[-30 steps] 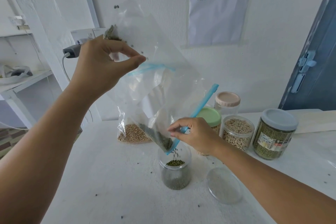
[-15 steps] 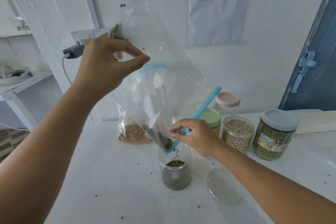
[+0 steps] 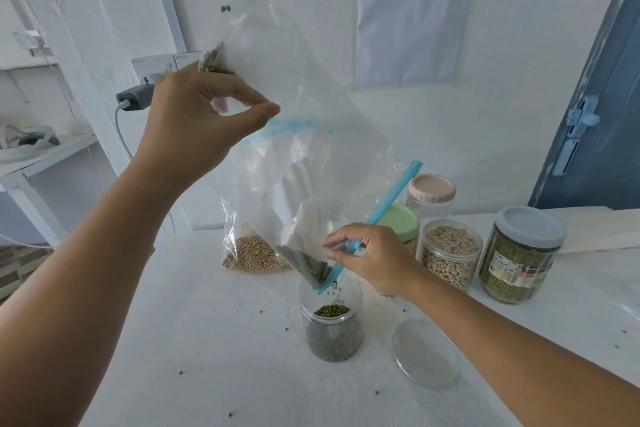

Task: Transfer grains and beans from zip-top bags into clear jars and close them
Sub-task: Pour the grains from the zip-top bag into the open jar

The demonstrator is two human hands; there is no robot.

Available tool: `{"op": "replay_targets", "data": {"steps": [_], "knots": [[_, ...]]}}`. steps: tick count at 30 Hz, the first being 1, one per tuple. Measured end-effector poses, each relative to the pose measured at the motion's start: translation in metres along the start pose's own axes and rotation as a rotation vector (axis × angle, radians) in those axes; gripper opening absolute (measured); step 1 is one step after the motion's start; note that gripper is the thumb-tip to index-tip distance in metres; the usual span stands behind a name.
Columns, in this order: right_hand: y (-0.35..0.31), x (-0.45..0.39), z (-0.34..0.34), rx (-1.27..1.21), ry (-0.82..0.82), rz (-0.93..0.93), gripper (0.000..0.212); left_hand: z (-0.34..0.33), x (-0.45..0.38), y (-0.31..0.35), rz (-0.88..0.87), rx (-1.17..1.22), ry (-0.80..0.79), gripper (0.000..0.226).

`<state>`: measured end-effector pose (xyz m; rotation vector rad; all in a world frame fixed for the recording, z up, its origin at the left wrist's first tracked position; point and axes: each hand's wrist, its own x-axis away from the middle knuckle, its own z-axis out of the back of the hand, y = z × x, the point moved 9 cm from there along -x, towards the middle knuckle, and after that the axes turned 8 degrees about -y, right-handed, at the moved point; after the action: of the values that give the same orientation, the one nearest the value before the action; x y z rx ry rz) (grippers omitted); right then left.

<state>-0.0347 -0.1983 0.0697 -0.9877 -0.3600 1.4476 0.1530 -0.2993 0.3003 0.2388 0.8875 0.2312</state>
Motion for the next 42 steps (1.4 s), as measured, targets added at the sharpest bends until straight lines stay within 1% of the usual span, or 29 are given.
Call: {"op": "replay_targets", "data": {"steps": [6,15,18,21,29,34,42], "knots": [[0.006,0.002,-0.001,-0.062,-0.018,-0.031,0.024,0.007,-0.002,-0.001,-0.01,0.007,0.013,0.007],[0.003,0.002,0.0,-0.045,-0.005,-0.016,0.023,0.005,-0.002,-0.001,0.0,-0.003,0.024,0.011],[0.003,0.001,0.003,-0.06,0.005,-0.022,0.022,0.006,-0.004,-0.001,-0.004,0.01,0.018,0.008],[0.0,0.001,0.001,-0.02,-0.001,-0.004,0.023,0.005,-0.004,0.0,-0.009,-0.002,0.017,0.008],[0.005,0.0,0.001,-0.089,0.0,-0.035,0.023,0.006,-0.006,0.005,-0.016,0.001,0.021,0.01],[0.005,0.001,0.001,-0.089,-0.007,-0.034,0.021,0.004,-0.009,0.005,0.011,0.007,0.014,0.011],[0.007,0.004,-0.001,-0.084,-0.02,-0.042,0.024,0.0,-0.008,0.008,0.028,0.006,-0.01,0.011]]}}
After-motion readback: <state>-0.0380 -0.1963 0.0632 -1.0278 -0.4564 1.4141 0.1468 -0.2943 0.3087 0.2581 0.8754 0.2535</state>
